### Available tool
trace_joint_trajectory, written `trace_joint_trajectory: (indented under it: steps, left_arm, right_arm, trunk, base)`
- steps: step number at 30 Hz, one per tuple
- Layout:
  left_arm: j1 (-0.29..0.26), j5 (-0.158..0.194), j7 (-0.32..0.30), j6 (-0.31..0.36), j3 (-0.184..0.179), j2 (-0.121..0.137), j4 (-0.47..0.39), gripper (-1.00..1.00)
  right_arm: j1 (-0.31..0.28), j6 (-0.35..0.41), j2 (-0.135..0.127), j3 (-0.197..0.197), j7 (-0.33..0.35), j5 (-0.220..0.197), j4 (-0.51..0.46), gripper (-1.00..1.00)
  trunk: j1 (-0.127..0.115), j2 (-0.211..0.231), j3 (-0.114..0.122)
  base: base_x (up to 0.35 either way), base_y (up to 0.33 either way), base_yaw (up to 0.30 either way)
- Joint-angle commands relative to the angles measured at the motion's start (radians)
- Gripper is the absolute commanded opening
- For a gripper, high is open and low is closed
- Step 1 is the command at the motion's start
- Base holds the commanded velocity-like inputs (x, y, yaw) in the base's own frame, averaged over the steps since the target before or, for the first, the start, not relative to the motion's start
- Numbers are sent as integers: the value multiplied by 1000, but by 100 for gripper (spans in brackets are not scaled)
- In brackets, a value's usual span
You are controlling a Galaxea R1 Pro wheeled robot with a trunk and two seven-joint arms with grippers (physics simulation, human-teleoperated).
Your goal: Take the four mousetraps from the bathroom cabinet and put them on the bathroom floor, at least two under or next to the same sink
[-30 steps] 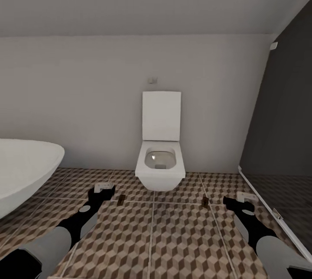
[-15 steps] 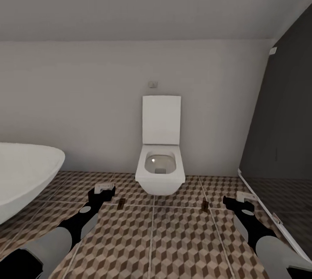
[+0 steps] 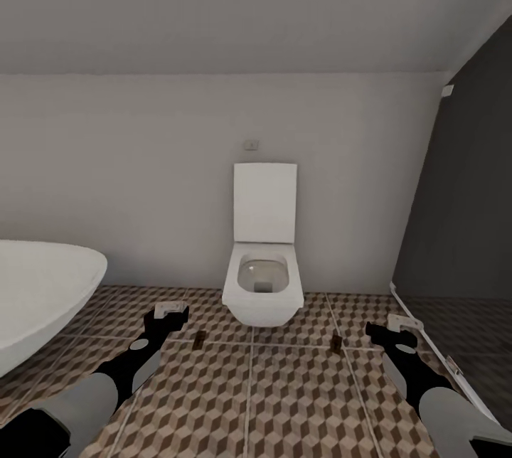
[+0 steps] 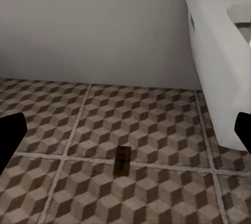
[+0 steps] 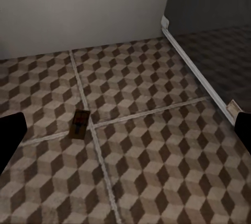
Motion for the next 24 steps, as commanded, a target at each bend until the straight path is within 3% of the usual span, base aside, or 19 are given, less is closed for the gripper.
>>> trace_joint_trajectory:
  steps: [1,24]
  left_arm:
    - [0,3,7,-2,-9,1,-1,100]
    - [0,8,7,-1,-9,-2,25,100]
  right_arm:
    - [-1,-4,0,-2,0,-3,1,100]
    - [-1,-3,0,-2,0,0,1,100]
  trunk:
    - [-4,7,2]
    - [-92,168,74]
  base:
    - [0,0,0]
    - [0,0,0]
